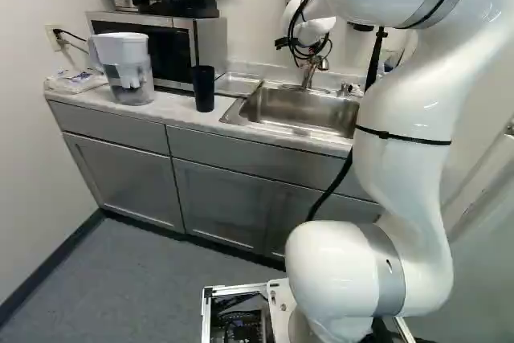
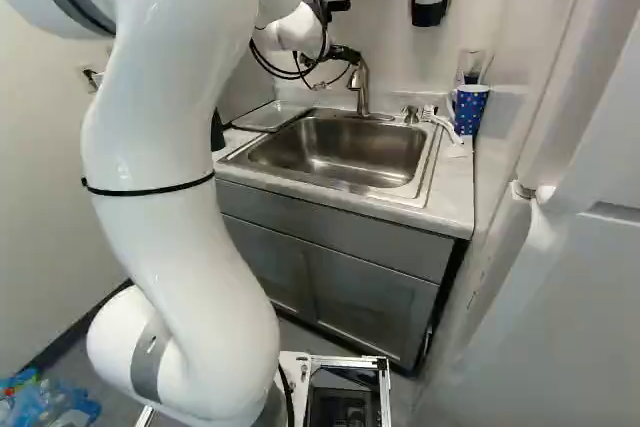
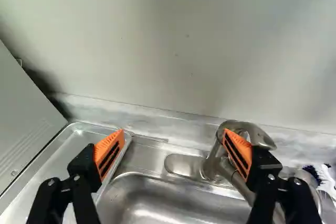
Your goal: Rinse the cup and place it in the tray
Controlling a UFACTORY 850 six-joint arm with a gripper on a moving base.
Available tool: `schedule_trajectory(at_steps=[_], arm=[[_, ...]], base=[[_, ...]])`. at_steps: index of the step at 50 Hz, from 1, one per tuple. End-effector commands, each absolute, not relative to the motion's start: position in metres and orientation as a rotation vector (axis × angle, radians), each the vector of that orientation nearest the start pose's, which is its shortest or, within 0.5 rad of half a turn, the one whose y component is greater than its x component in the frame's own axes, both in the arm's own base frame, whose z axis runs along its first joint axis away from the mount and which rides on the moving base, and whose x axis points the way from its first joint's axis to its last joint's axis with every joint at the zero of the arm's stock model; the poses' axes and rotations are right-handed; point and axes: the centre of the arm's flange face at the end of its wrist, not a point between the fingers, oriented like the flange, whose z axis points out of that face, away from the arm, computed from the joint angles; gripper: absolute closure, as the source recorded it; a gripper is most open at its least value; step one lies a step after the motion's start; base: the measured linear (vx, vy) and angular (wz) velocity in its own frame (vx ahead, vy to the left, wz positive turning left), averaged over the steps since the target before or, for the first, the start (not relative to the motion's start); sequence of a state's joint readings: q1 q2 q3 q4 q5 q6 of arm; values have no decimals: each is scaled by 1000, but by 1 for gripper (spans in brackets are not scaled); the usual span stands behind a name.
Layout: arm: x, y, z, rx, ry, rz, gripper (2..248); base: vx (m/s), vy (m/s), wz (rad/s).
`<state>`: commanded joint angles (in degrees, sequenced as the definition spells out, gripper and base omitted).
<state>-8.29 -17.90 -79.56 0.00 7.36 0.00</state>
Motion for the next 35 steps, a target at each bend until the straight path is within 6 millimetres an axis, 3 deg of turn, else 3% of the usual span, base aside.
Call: schedule_trajectory(at_steps=[35], arm=[[634,-96,638,-2615,196,-1885,3]], base=[[0,0,0]])
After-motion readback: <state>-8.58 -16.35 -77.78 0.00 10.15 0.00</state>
